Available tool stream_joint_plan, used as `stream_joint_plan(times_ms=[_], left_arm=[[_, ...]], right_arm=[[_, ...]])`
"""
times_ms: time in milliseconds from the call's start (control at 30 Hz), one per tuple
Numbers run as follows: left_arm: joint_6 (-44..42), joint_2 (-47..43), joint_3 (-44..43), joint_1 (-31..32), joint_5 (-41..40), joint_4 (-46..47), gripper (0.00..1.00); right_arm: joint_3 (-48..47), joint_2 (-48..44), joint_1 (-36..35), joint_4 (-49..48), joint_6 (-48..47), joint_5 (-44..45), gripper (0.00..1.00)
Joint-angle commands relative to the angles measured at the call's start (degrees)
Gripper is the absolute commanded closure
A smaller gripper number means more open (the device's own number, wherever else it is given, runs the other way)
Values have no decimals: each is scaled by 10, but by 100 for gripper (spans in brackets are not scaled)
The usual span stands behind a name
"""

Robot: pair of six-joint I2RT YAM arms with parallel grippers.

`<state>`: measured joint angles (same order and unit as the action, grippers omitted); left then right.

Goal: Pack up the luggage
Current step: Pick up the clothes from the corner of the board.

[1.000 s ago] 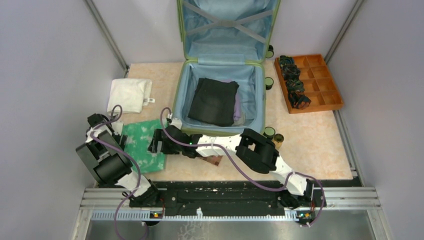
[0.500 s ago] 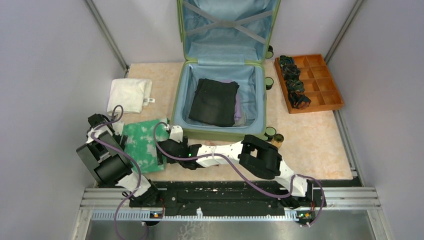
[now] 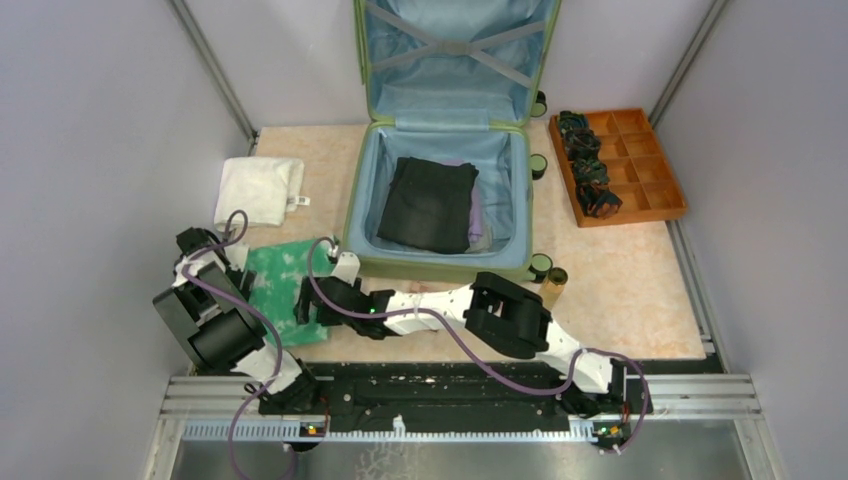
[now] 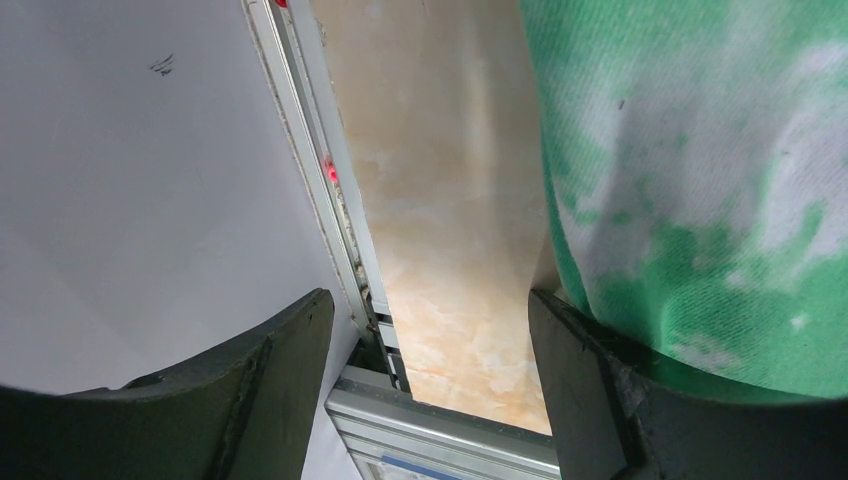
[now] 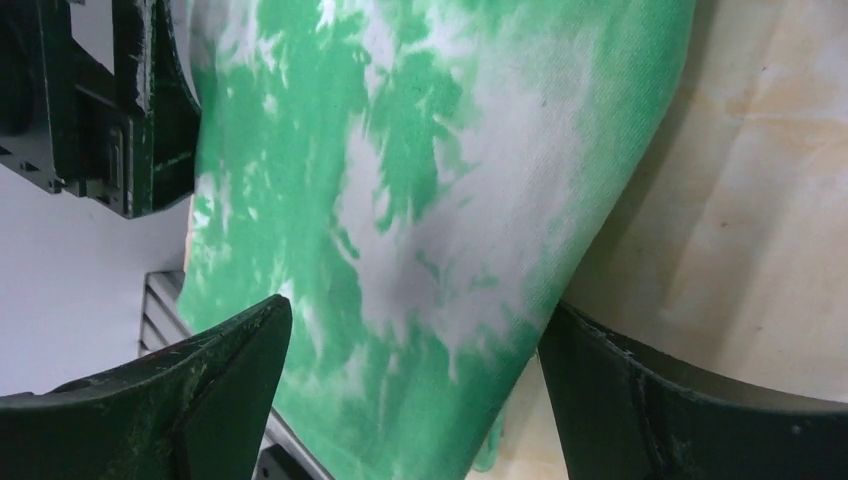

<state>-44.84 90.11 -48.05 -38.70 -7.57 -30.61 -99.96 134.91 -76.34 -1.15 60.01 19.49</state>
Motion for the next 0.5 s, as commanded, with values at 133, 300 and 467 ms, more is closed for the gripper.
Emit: stream_joint_plan(times_ms=[133,300,467], left_arm=[[8,75,82,-3,83,23,21],[-4,68,82,-1,87,10,23],[-43,27,115,14,91,-9,24]], right_arm=[[-10,38,-10,34,38,3,12],[58,0,-9,-62,-22,-9,15],[115,-32,-4,-134,-79,-33,17]])
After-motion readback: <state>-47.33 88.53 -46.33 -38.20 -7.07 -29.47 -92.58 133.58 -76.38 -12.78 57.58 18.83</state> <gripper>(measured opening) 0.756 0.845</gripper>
